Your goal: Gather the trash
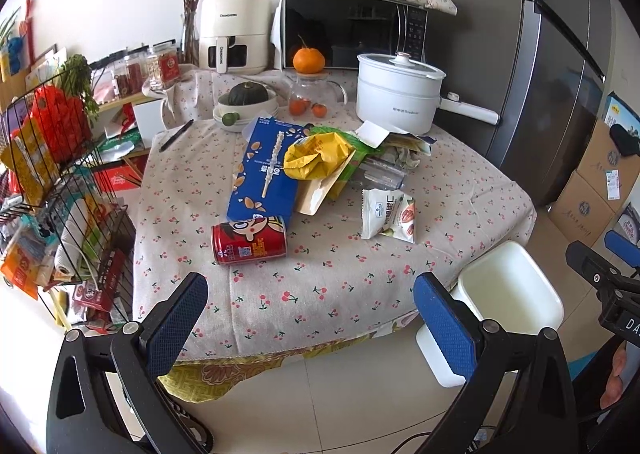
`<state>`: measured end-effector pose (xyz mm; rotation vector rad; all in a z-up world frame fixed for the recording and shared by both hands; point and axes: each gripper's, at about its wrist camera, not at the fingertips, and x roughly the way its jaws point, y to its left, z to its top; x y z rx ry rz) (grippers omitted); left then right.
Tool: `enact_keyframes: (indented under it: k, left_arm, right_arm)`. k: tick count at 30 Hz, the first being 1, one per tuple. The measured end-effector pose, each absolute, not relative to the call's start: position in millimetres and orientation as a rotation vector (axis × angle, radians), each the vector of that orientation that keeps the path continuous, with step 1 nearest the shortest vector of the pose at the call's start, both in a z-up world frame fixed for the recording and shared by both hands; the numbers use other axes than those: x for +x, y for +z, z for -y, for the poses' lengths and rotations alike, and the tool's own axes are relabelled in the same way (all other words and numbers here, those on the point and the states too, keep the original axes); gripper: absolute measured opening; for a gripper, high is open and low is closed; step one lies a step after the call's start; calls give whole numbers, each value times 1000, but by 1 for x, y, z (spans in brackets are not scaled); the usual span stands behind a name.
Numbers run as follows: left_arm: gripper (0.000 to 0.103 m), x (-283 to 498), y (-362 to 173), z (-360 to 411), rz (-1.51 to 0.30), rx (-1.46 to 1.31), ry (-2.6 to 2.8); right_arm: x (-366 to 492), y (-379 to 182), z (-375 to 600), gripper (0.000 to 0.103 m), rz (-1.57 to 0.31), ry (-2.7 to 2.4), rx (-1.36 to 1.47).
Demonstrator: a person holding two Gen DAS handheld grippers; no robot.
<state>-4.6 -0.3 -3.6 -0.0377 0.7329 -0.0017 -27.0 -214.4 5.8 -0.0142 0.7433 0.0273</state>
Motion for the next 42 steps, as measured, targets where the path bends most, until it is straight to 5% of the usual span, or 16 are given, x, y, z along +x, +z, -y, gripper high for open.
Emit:
enact_keyframes:
  k: [42]
  left_arm:
    - [103, -5, -4, 0, -736, -33, -2]
  right_arm:
    - [-27, 4, 214, 103, -755, 26, -13]
